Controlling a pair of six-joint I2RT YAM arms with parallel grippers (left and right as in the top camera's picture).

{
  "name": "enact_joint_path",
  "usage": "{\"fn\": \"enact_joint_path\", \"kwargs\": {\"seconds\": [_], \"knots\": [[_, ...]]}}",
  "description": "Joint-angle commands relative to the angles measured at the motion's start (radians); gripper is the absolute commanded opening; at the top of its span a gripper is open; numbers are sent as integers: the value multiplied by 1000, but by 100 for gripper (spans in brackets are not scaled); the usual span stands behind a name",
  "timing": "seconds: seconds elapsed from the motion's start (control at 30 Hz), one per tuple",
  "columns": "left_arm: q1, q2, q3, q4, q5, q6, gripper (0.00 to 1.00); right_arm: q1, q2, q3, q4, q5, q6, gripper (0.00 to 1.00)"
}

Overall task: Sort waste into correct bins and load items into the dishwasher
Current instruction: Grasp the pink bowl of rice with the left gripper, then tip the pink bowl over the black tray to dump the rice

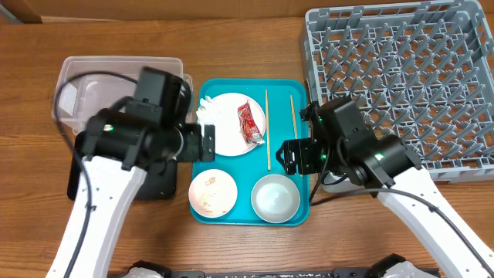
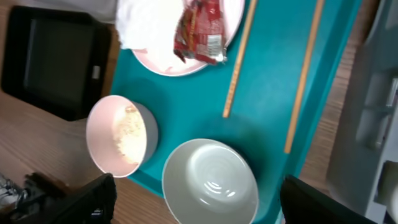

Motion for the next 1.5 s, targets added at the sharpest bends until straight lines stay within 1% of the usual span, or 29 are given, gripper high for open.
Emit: {"fn": "enact_joint_path", "kwargs": {"seconds": [0.0, 0.1, 0.13, 0.17, 0.2, 0.27, 0.33, 0.37, 0.4, 0.43, 0.47, 0.5, 0.6, 0.67, 0.73, 0.77, 0.8, 0.83, 0.87, 0.9, 0.93, 1.13, 1.2, 1.23, 1.33, 1.4, 1.47], "knots": [[-55, -2, -172, 41, 104, 30, 93, -40, 6, 0, 18, 33, 10, 86], [-122, -2, -347, 158, 122, -26, 83, -93, 0, 3, 32, 25, 24, 86], [-145, -2, -395, 211, 140, -35, 78, -106, 0, 3, 32, 15, 24, 86], [-180, -2, -448, 285, 158, -39, 72, -119, 0, 3, 33, -5, 23, 86], [-199, -2, -469, 317, 159, -41, 70, -122, 0, 3, 33, -11, 23, 86], [-261, -2, -514, 397, 128, -80, 71, -126, 0, 3, 32, -13, 22, 86], [-312, -2, -536, 435, 35, -138, 71, -126, 0, 3, 32, -13, 19, 87], [-339, -2, -549, 443, -43, -188, 71, -126, 0, 3, 32, -13, 19, 87], [-354, -1, -559, 446, -91, -229, 70, -126, 0, 3, 31, -13, 19, 87], [-368, 4, -572, 456, -133, -278, 69, -126, 0, 3, 31, -13, 19, 87], [-376, 10, -584, 470, -151, -301, 68, -126, 0, 3, 31, -13, 19, 87], [-382, 29, -611, 511, -169, -342, 66, -126, 0, 3, 32, -13, 19, 87], [-382, 76, -644, 601, -143, -354, 67, -126, 0, 3, 32, -13, 20, 87], [-382, 138, -644, 669, -85, -325, 66, -126, 0, 3, 31, -13, 20, 87], [-382, 174, -644, 698, -50, -317, 63, -126, 0, 3, 27, -13, 20, 87], [-382, 184, -644, 702, -46, -317, 60, -126, 0, 3, 25, -13, 20, 87], [-381, 191, -644, 700, -45, -316, 49, -126, 0, 3, 24, -13, 20, 87], [-381, 192, -644, 698, -45, -316, 34, -126, 0, 3, 22, -13, 20, 87], [-381, 191, -642, 696, -45, -317, 23, -126, 0, 3, 21, -13, 20, 87], [-381, 188, -639, 690, -47, -316, 10, -126, 0, 3, 19, -13, 20, 87], [-381, 185, -633, 681, -53, -316, 4, -126, 0, 3, 17, -13, 19, 87], [-376, 138, -531, 574, -54, -312, 4, -126, 0, 3, 16, -13, 20, 87], [-360, 106, -477, 529, -26, -294, 4, -126, 0, 3, 16, -13, 19, 87], [-334, 73, -439, 507, 25, -267, 4, -126, 0, 3, 16, -13, 19, 87], [-243, 3, -407, 503, 150, -232, 4, -126, 0, 3, 16, -13, 20, 87], [-146, -42, -408, 503, 238, -206, 4, -126, 0, 3, 15, -13, 19, 87], [-21, -71, -408, 496, 360, -148, 4, -126, 0, 3, 13, -12, 19, 87]]}}
